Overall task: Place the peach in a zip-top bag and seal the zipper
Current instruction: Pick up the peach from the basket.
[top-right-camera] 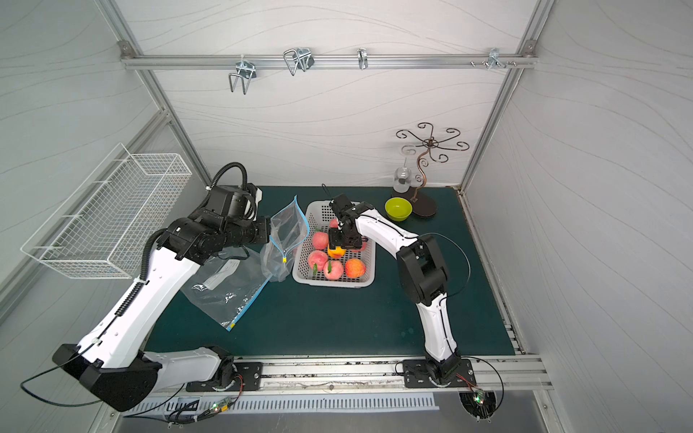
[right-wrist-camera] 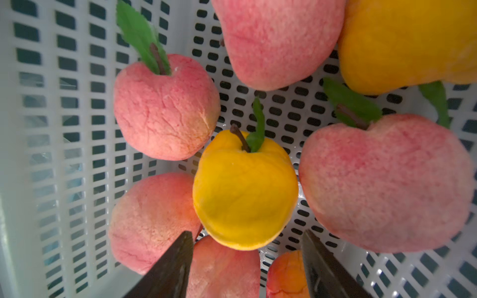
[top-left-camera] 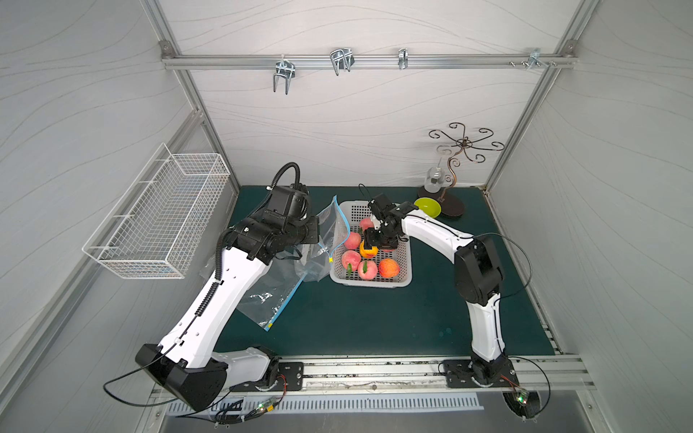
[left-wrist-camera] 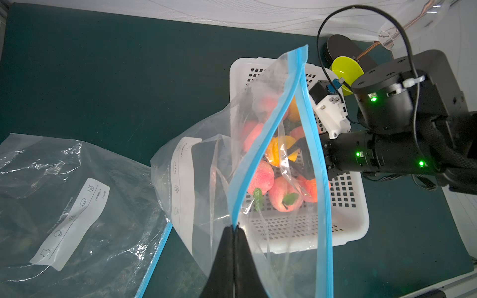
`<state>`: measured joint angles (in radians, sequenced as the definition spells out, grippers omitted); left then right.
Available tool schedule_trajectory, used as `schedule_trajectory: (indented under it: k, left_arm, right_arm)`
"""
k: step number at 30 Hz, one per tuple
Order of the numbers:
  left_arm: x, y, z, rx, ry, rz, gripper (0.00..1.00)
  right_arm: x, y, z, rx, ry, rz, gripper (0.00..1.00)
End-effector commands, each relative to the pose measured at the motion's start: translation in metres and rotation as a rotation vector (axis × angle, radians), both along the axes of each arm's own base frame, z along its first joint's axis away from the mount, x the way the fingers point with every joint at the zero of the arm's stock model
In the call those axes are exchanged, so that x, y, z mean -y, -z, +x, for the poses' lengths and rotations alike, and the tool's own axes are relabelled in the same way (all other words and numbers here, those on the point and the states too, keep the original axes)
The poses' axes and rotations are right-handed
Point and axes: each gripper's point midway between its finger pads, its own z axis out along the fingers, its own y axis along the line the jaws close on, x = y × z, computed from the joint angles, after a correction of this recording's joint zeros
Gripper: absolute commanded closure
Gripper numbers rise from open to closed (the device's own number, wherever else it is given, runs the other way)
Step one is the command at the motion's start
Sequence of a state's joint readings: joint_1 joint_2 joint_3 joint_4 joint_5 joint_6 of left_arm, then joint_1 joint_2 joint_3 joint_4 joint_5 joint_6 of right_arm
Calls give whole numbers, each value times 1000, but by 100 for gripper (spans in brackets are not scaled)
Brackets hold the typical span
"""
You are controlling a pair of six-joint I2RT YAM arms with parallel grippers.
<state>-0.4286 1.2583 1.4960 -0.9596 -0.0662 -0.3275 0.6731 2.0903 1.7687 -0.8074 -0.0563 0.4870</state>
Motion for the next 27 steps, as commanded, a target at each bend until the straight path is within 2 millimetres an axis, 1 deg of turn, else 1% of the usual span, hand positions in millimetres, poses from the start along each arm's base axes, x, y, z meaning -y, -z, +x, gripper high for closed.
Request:
schedule_trajectory:
  k: [1,5,7,9,12,14,17,20,24,27]
  left_arm:
    - [1,-14,1,51,10,-12,100]
    - [1,-14,0,50,12,-12,100]
    - [1,-14,0,51,12,-13,100]
    - [2,-14,0,53,13,-15,100]
    - [2,-15,0,54,14,-15,100]
    - [2,-15,0,54,14,-17,100]
    - [2,-15,0,56,14,-20,100]
    - [3,-14,1,54,16,-23,100]
    - [5,-14,2,55,19,-30,100]
    - [6,-15,3,57,20,-35,100]
  right_arm:
    - [-6,8,11,9,53,0,32]
    - [-6,16,13,1,63,-3,34]
    - [-5,18,14,1,67,-2,37]
    - [-5,17,13,-1,69,12,42]
    - [-1,4,14,19,78,45,48]
    - [1,-13,15,41,79,88,49]
    - [4,-48,14,88,76,179,50]
    - [9,-89,11,136,60,282,51]
    - [11,-151,3,222,5,459,51]
    - [6,-200,-10,289,-71,600,51]
